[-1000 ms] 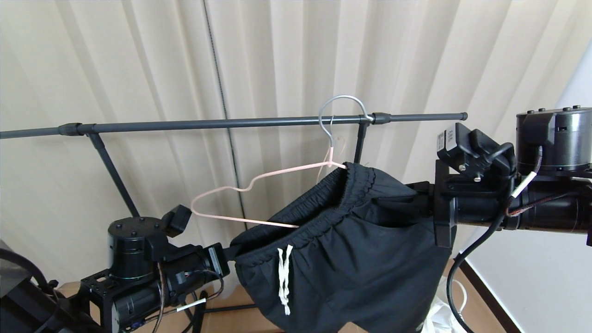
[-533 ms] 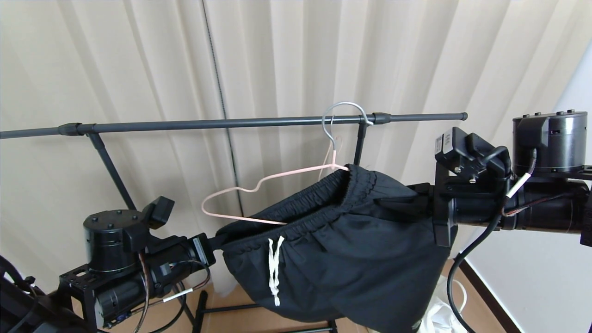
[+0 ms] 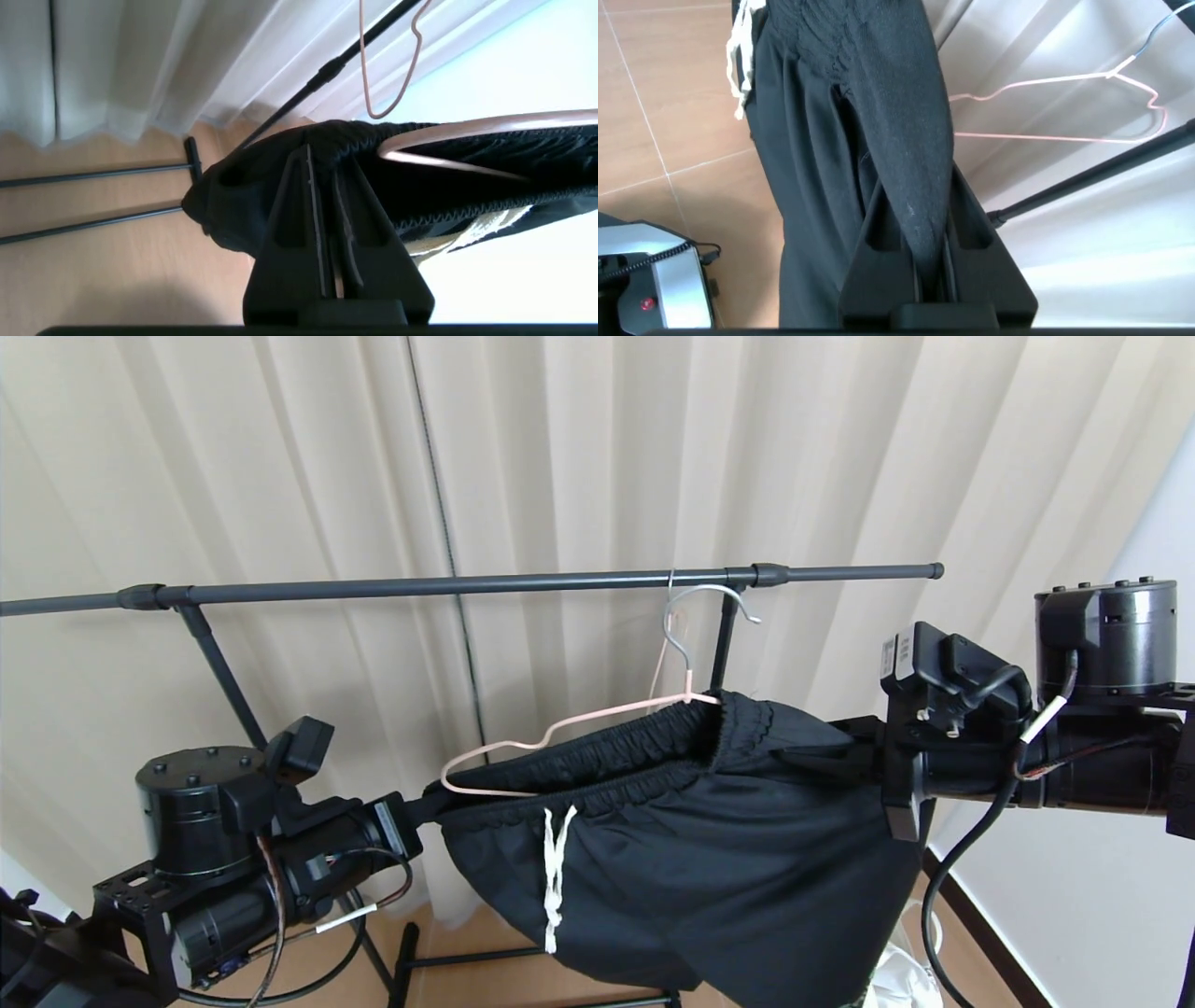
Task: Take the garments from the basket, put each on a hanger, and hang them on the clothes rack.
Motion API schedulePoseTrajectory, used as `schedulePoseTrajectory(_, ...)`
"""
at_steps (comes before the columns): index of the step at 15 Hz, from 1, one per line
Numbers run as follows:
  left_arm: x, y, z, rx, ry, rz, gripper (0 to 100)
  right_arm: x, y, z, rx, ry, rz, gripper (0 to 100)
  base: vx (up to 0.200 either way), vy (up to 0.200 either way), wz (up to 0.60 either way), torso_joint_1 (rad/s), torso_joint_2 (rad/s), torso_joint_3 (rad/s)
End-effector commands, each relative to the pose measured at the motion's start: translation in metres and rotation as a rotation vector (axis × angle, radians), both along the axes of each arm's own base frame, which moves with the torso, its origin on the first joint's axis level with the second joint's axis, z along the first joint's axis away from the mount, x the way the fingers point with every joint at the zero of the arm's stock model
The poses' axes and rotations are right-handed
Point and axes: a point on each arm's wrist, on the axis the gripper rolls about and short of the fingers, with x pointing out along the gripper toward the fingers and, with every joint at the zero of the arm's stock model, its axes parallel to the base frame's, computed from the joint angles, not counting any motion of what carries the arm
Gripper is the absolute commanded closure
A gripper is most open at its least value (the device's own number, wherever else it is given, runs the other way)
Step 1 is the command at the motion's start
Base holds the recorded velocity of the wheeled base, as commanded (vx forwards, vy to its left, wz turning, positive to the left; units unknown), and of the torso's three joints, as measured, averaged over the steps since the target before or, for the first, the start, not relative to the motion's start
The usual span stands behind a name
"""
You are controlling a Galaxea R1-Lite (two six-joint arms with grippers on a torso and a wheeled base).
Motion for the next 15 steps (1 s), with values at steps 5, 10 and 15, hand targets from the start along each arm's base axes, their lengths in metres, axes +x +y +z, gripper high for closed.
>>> schedulePoseTrajectory(5, -0.001, 0.007, 0.017, -0.010, -0.066, 0.023, 100, 0.000, -0.002, -0.005, -0.017, 0.003, -0.007, 100, 0.000, 0.000, 0.00, 0.000, 0.00, 0.000)
schedulePoseTrajectory(10, -0.003, 0.006, 0.038, 0.040, -0.090, 0.000, 100, 0.004, -0.002, -0.010, -0.057, 0.000, -0.047, 100, 0.000, 0.000, 0.00, 0.000, 0.00, 0.000)
schedulePoseTrajectory(15, -0.013, -0.001, 0.073, 0.090, -0.096, -0.057, 100, 0.008, 0.000, -0.015, -0.071, 0.012, -0.061, 100, 0.000, 0.000, 0.00, 0.000, 0.00, 0.000)
